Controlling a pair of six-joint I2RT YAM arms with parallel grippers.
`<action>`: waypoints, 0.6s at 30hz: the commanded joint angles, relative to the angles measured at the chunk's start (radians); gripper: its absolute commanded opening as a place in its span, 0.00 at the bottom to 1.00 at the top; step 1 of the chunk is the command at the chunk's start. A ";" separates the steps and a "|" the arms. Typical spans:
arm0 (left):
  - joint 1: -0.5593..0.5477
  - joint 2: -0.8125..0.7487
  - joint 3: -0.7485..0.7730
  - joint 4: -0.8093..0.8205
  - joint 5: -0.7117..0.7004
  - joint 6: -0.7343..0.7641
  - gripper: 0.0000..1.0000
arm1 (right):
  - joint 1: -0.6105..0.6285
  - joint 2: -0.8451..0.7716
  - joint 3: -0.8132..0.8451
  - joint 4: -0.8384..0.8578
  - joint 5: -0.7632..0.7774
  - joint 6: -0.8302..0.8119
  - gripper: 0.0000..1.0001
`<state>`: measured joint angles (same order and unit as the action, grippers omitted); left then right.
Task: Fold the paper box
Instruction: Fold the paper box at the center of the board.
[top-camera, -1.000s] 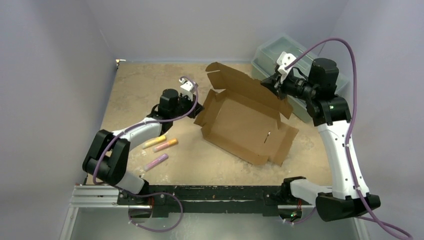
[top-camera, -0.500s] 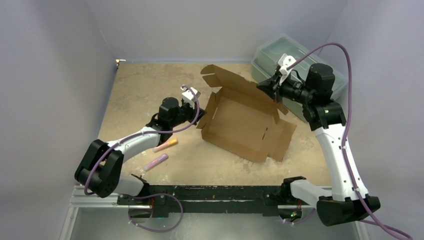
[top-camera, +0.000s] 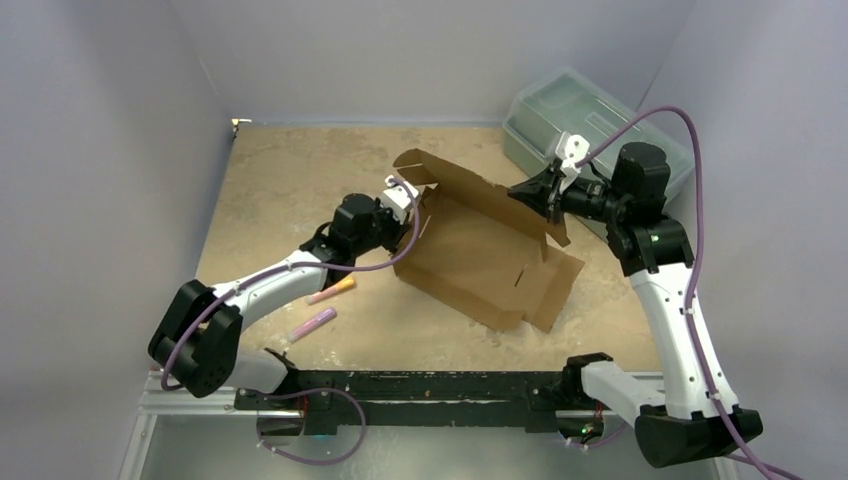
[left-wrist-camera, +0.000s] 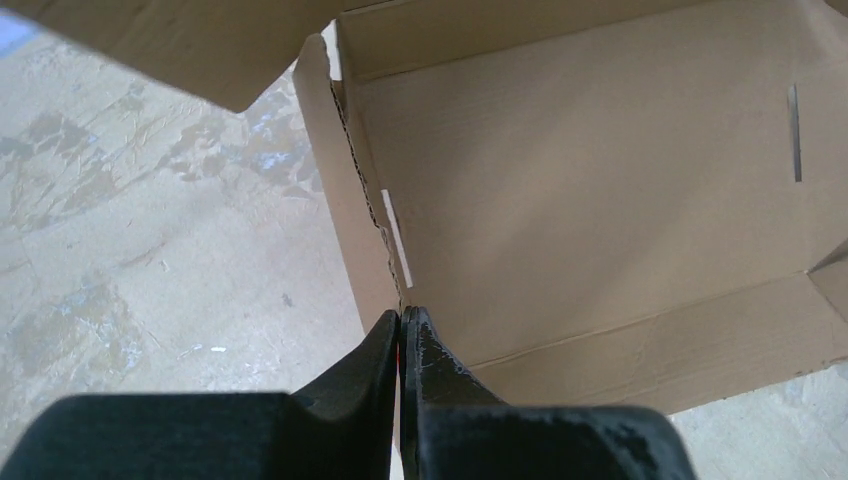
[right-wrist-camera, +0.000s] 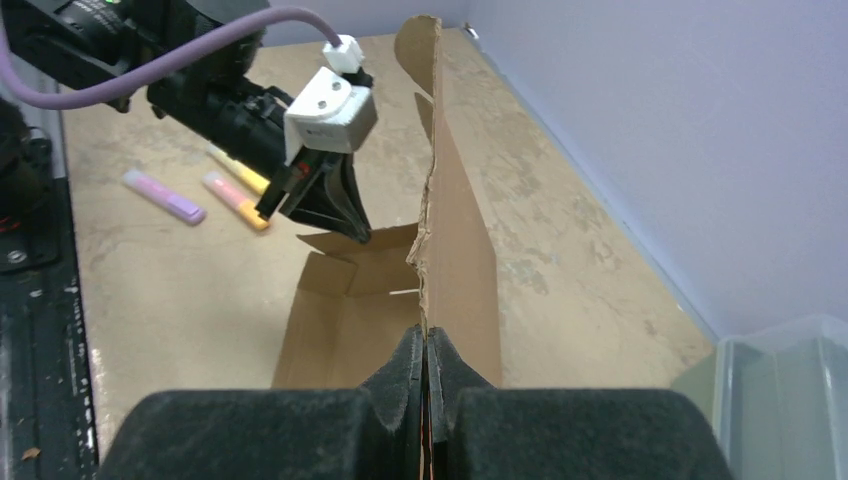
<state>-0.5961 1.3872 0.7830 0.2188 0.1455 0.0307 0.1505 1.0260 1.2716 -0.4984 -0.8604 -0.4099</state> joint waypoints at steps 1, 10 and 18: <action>-0.047 -0.043 0.005 -0.045 -0.072 0.067 0.00 | 0.004 -0.026 0.001 -0.010 -0.159 -0.066 0.00; -0.051 -0.090 -0.001 0.062 -0.117 0.119 0.00 | 0.006 0.068 0.192 -0.099 -0.188 -0.167 0.00; -0.051 0.038 0.100 0.160 -0.139 0.158 0.00 | 0.008 0.135 0.291 -0.170 -0.180 -0.355 0.00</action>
<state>-0.6430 1.3651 0.8188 0.2745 0.0162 0.1513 0.1505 1.1664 1.5307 -0.6342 -0.9825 -0.6312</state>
